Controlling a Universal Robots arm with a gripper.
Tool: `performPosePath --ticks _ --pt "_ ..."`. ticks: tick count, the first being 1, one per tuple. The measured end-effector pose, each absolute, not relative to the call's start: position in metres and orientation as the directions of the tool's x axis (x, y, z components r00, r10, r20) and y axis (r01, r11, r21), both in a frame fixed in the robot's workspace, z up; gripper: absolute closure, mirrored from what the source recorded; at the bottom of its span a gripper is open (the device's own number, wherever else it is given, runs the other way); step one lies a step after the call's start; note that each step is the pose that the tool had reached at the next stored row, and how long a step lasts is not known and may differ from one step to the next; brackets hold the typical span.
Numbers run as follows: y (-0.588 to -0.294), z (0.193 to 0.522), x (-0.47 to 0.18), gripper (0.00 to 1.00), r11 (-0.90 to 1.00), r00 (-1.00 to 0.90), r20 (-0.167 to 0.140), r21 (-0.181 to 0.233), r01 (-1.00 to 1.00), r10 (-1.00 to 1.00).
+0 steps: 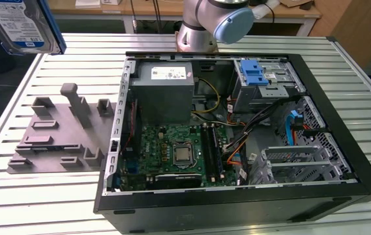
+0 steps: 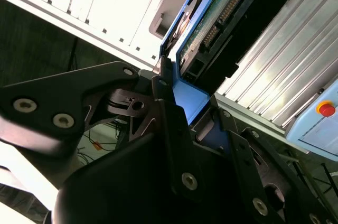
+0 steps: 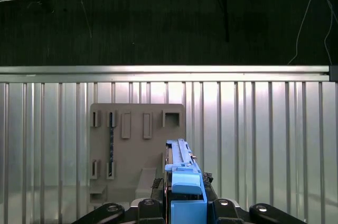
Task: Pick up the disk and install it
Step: 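Pick up the disk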
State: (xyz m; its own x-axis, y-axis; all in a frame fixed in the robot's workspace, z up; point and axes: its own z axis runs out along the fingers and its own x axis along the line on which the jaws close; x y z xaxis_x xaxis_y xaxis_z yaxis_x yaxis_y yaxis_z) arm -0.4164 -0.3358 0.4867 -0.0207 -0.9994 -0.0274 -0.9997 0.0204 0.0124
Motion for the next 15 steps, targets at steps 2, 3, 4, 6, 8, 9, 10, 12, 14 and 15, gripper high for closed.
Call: performPosePath --ticks 2,3,4,6,8,9,10,12,14,15 --pt "-0.3358 0.4868 -0.4159 0.63 0.02 -0.021 -0.027 0.012 -1.0 -0.999" --pt "-0.3358 0.4868 -0.4156 0.63 0.02 -0.021 -0.027 0.012 -1.0 -0.999" --pt "-0.3358 0.4867 -0.4154 0.63 0.02 -0.021 -0.027 0.012 -1.0 -0.999" --pt "-0.3358 0.4868 -0.415 0.63 0.02 -0.021 -0.027 0.012 -1.0 -0.999" --pt "-0.3358 0.4868 -0.4146 0.63 0.02 -0.021 -0.027 0.012 -1.0 -0.999" --pt "-0.3358 0.4867 -0.4145 0.63 0.02 -0.021 -0.027 0.012 -1.0 -0.999" --pt "-0.3358 0.4867 -0.4143 0.63 0.02 -0.021 -0.027 0.012 -1.0 -0.999" --pt "-0.3358 0.4867 -0.4139 0.63 0.02 -0.021 -0.027 0.012 -1.0 -0.999" --pt "-0.3358 0.4868 -0.4133 0.63 0.02 -0.021 -0.027 0.012 -1.0 -0.999" --pt "-0.3358 0.4867 -0.4132 0.63 0.02 -0.021 -0.027 0.012 -1.0 -0.999"
